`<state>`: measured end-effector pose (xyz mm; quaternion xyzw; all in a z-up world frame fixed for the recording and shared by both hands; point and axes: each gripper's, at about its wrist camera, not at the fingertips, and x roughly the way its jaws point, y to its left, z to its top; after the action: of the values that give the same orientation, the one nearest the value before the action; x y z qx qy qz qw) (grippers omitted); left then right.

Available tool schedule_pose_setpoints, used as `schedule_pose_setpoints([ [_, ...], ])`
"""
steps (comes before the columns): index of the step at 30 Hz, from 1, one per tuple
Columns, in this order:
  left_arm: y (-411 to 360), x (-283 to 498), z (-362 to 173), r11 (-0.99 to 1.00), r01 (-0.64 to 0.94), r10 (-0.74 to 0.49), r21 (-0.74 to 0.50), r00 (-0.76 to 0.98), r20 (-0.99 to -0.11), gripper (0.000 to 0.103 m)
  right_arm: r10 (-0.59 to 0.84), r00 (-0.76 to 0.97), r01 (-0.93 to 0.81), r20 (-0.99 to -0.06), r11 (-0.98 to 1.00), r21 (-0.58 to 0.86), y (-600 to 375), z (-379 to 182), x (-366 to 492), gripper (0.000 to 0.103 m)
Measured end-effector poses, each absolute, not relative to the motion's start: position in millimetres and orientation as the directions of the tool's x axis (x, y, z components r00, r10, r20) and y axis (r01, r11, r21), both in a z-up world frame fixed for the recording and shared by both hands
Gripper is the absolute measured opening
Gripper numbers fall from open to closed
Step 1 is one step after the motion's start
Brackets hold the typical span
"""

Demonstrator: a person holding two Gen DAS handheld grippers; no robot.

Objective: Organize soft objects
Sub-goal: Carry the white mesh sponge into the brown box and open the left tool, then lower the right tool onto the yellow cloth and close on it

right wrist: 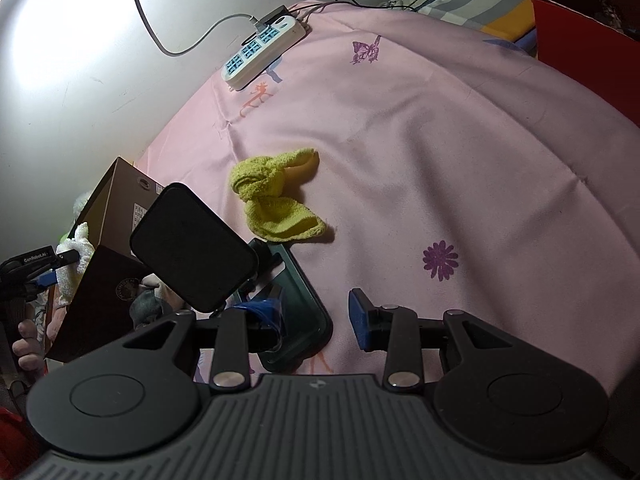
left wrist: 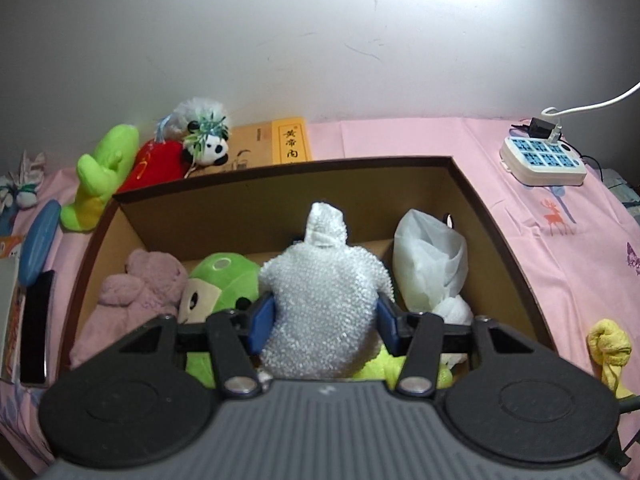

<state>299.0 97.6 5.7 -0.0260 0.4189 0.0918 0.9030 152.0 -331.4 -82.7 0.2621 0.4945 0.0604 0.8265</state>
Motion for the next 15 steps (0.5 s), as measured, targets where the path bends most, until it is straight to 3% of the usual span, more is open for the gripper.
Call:
schedule_pose_setpoints([
  [3, 100, 306, -8, 0.982, -0.184, 0.146, 0.040, 0.611, -0.778, 0.054, 0.343, 0.508, 0.179, -0.790, 0.855, 0.486, -329, -83, 148, 0.018],
  [10, 102, 308, -17, 0.980, -0.184, 0.172, 0.072, 0.612, -0.772, 0.075, 0.327, 0.509, 0.199, -0.797, 0.856, 0.478, -324, -83, 145, 0.018],
  [15, 101, 304, -15, 0.979, -0.188, 0.175, 0.075, 0.602, -0.779, 0.077, 0.332, 0.508, 0.187, -0.795, 0.858, 0.478, -318, -82, 149, 0.018],
])
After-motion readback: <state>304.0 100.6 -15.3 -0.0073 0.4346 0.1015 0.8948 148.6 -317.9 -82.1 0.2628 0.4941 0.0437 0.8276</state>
